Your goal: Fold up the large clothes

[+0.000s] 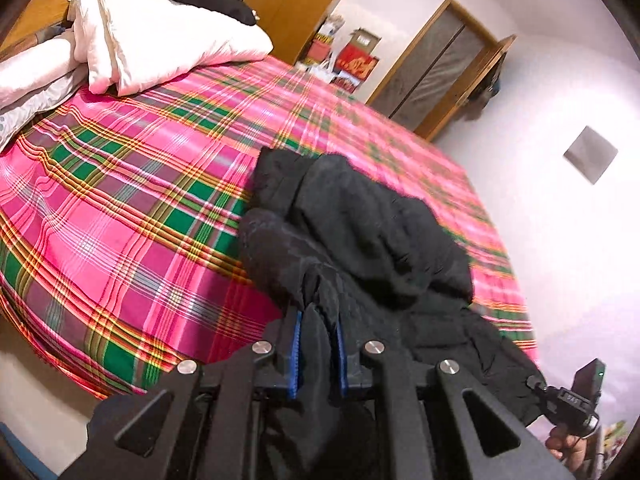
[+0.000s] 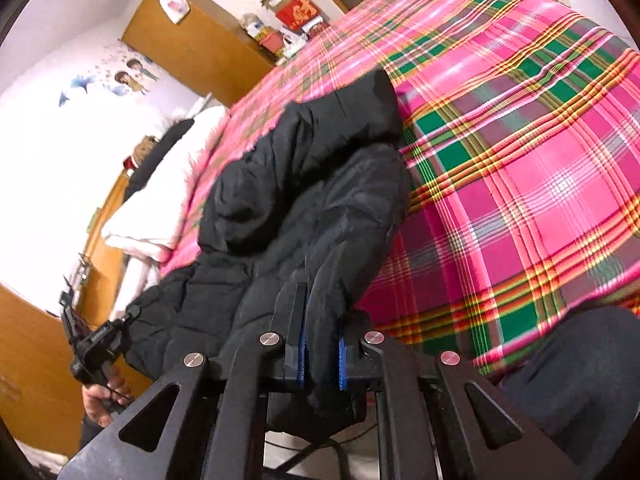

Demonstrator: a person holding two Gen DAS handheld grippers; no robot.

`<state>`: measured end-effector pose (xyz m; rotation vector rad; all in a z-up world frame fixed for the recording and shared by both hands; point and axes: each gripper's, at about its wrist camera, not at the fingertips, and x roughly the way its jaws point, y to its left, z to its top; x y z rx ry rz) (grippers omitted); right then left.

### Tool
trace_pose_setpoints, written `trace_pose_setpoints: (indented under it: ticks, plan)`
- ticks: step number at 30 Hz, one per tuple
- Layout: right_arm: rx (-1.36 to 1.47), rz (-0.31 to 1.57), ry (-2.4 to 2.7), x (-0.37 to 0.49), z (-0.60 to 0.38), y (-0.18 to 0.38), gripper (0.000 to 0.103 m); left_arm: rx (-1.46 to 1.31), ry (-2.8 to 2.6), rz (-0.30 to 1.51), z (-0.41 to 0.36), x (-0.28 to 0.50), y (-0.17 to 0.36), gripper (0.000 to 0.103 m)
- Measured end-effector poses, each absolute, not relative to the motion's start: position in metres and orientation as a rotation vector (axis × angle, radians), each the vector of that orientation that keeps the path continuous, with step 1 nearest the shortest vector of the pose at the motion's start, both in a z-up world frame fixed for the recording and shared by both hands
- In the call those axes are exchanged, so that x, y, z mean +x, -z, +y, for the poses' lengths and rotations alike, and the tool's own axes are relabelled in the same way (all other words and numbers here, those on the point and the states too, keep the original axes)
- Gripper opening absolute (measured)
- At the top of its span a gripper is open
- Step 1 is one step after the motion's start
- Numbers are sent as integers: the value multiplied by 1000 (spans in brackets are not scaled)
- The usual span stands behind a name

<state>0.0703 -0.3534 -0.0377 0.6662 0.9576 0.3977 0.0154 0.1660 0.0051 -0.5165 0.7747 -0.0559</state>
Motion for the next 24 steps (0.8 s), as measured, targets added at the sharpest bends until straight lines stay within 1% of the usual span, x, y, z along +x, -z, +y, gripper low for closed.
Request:
trace_pose_setpoints:
  ticks: [7, 11, 18, 24]
  plan:
    - [708, 911, -426, 64, -366, 14, 11, -615, 81, 726, 179, -10, -18, 14]
    - [735, 902, -433, 75, -366, 12, 11, -655, 82, 731, 187, -1, -17, 14]
    - [788, 859, -439, 130, -366, -4, 11, -668, 82, 707, 191, 50, -34, 14]
    - [791, 851, -399, 212, -358, -15, 11, -692, 51, 700, 200, 127, -40, 14]
